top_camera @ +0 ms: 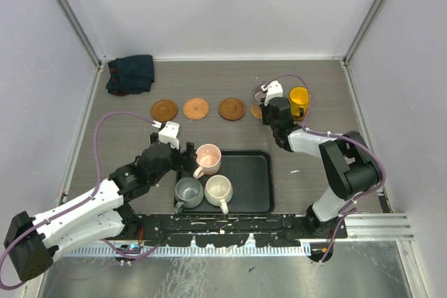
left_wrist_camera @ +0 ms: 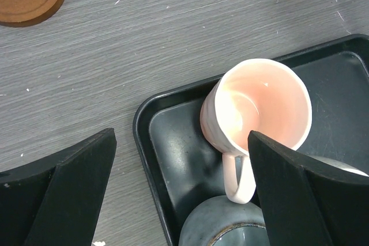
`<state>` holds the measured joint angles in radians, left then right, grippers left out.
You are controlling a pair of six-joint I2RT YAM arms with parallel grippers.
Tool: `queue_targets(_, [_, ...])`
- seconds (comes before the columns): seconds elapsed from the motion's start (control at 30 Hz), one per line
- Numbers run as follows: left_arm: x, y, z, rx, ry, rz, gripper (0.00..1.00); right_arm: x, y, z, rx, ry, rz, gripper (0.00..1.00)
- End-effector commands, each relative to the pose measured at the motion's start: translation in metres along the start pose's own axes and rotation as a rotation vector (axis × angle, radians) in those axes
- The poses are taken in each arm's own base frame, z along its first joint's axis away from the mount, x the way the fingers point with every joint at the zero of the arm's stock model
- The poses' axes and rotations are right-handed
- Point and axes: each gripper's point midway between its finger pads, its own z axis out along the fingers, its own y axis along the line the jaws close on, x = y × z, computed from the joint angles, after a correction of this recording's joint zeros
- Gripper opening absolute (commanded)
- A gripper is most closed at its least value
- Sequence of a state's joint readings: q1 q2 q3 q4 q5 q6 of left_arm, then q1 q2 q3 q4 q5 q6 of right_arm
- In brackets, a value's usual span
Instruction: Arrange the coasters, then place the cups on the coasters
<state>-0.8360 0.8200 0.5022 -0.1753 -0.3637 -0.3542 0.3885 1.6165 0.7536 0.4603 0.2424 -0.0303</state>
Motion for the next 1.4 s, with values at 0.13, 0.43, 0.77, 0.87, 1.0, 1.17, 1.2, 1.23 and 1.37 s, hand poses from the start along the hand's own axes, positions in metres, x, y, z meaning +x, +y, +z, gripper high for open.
queue_targets(0.13, [-0.012, -0.003, 0.003, 0.003, -0.056, -0.032, 0.98, -0.044, 0.003, 0.009, -0.011, -0.158, 0.046, 0.01])
queue_targets(0.43, [-0.01, -0.004, 0.006, 0.0, -0.044, -0.028, 0.98, -0.031, 0.004, 0.018, -0.006, -0.114, 0.042, 0.01])
queue_targets(0.77, [-0.006, -0.003, 0.007, -0.004, -0.035, -0.022, 0.98, -0.031, 0.004, 0.023, 0.001, -0.108, 0.044, 0.01])
queue_targets(0.87, [-0.005, -0.003, 0.008, -0.005, -0.032, -0.021, 0.98, -0.032, 0.002, 0.025, 0.01, -0.112, 0.046, 0.01])
queue_targets(1.0, [-0.004, -0.003, 0.008, -0.008, -0.028, -0.017, 0.98, -0.032, 0.002, 0.027, 0.014, -0.107, 0.045, 0.01])
queue_targets(1.17, [-0.003, -0.002, 0.009, -0.009, -0.024, -0.012, 0.98, -0.033, -0.002, 0.026, 0.034, -0.111, 0.051, 0.01])
queue_targets(1.2, [-0.003, -0.002, 0.009, -0.009, -0.021, -0.01, 0.98, -0.032, -0.002, 0.025, 0.037, -0.112, 0.05, 0.01])
queue_targets(1.23, [-0.003, -0.002, 0.009, -0.01, -0.021, -0.01, 0.98, -0.032, -0.003, 0.025, 0.042, -0.113, 0.051, 0.01])
queue_targets(1.37, [-0.001, -0.002, 0.011, -0.01, -0.012, -0.006, 0.98, -0.032, -0.005, 0.024, 0.051, -0.113, 0.051, 0.01])
